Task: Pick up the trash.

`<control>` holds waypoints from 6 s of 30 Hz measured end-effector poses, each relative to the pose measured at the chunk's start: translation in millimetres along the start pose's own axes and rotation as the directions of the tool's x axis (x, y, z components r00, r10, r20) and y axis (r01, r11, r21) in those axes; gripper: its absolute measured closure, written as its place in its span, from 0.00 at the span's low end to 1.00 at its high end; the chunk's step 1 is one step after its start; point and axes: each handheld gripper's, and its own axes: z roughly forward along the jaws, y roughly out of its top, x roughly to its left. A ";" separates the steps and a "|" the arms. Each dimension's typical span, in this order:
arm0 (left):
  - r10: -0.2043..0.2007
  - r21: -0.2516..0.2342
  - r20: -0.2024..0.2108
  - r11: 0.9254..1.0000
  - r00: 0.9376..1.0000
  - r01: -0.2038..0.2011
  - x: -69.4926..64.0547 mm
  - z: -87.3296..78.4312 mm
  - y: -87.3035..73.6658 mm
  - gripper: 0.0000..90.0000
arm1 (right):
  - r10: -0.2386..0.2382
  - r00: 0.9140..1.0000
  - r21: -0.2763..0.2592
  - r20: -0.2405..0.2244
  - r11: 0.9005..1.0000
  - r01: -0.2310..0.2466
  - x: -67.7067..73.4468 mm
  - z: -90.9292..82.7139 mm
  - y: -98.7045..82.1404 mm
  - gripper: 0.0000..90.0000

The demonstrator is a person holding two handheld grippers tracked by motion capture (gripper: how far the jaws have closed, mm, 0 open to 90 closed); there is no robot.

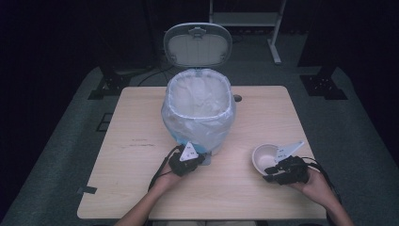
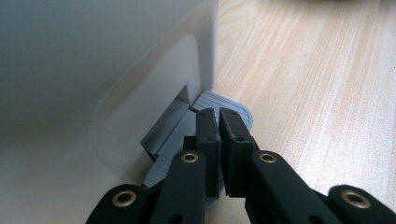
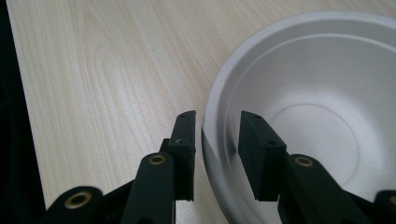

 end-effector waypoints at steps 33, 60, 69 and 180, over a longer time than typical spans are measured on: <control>0.004 0.004 0.002 1.000 1.000 -0.004 0.7 -0.2 0.4 0.97 | -0.005 1.000 -0.023 -0.005 1.000 0.005 -6.5 -30.2 15.1 0.88; 0.009 0.007 0.002 1.000 1.000 -0.009 1.2 -0.4 0.4 0.97 | 0.061 0.997 -0.093 -0.037 0.994 -0.064 -25.4 -61.3 25.7 0.94; -0.001 -0.002 0.003 1.000 1.000 0.001 0.6 0.2 0.2 0.97 | 0.056 0.997 -0.096 -0.054 0.994 -0.061 -25.2 -68.7 31.4 0.95; 0.007 0.011 0.008 1.000 1.000 -0.007 1.7 -0.6 0.5 0.97 | -0.171 0.985 -0.142 -0.005 0.975 0.168 20.8 -220.7 203.4 0.96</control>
